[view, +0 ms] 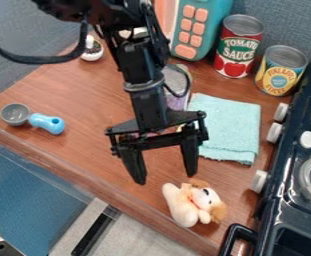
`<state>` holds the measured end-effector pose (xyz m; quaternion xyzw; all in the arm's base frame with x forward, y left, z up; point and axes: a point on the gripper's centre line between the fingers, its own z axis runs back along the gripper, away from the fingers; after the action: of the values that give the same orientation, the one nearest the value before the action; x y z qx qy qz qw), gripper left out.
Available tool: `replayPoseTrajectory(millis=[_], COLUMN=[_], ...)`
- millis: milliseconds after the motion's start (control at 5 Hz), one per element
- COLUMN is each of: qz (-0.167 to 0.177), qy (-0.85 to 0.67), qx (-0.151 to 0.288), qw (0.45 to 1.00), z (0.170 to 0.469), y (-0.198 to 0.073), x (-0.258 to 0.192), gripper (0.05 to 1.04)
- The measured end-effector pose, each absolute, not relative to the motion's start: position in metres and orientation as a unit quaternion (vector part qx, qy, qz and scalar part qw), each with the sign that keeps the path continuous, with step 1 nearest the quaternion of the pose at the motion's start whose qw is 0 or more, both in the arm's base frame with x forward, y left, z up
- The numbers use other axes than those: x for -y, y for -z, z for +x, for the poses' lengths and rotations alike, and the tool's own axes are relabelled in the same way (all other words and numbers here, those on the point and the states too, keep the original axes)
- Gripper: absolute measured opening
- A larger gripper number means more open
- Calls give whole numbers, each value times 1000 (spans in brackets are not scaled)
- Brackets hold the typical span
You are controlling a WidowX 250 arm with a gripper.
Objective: Put the stuff toy near the can
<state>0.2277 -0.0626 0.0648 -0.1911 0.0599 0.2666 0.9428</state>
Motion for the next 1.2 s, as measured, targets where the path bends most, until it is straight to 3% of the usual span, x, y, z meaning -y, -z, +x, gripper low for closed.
replayPoseTrajectory(millis=[600,800,1200], qz=[-181,-177,-182], qy=[-218,-210,-218], qx=[-84,-83,-68], qw=[955,958,956], z=[227,232,233], y=[-31,-24,-25], x=[88,93,94], gripper=[1001,949,521])
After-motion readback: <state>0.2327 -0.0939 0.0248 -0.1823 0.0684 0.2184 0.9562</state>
